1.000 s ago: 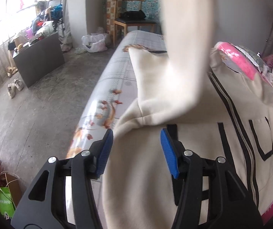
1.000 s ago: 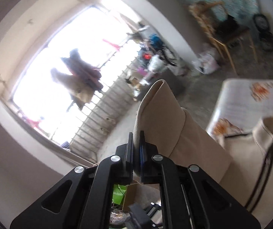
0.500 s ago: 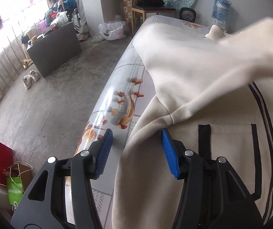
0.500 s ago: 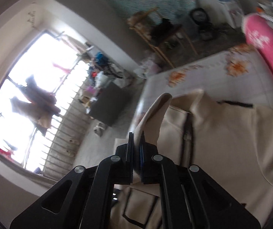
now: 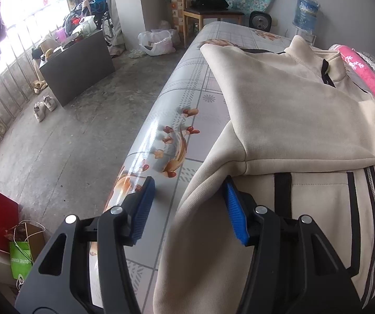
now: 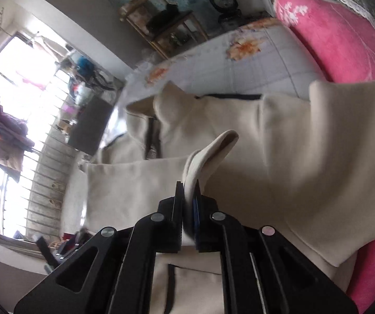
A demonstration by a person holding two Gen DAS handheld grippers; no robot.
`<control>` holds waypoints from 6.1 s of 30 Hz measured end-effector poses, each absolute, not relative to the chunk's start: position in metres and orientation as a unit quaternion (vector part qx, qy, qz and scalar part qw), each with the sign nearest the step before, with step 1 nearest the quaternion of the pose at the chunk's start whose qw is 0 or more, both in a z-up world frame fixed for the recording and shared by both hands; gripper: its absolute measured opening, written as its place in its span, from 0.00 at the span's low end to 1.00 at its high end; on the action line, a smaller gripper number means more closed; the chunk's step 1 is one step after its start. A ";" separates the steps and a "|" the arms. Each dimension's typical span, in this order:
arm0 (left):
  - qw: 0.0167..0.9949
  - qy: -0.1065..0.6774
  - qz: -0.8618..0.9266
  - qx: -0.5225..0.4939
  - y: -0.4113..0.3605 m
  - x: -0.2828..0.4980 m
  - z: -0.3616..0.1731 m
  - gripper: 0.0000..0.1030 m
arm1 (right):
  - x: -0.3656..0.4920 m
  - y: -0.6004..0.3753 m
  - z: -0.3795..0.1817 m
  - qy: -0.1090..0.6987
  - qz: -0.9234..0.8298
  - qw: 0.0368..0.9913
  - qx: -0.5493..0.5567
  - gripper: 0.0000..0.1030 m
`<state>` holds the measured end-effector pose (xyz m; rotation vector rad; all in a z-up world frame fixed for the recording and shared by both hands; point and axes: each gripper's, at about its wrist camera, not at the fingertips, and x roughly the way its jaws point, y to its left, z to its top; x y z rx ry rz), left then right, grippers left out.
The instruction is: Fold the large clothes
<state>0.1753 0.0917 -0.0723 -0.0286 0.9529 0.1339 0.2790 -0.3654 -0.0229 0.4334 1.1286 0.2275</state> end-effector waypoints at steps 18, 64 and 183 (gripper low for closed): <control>0.911 0.403 -0.028 -0.088 0.089 0.170 0.014 0.50 | 0.294 -0.351 -0.055 0.530 0.118 0.830 0.131 0.20; 0.862 0.493 -0.115 0.031 0.048 0.235 -0.069 0.31 | 0.252 -0.317 -0.055 0.531 0.113 0.839 -0.028 0.27; 0.886 0.464 0.006 0.007 -0.007 0.237 -0.085 0.94 | 0.179 -0.386 0.011 0.432 -0.009 0.901 0.038 0.94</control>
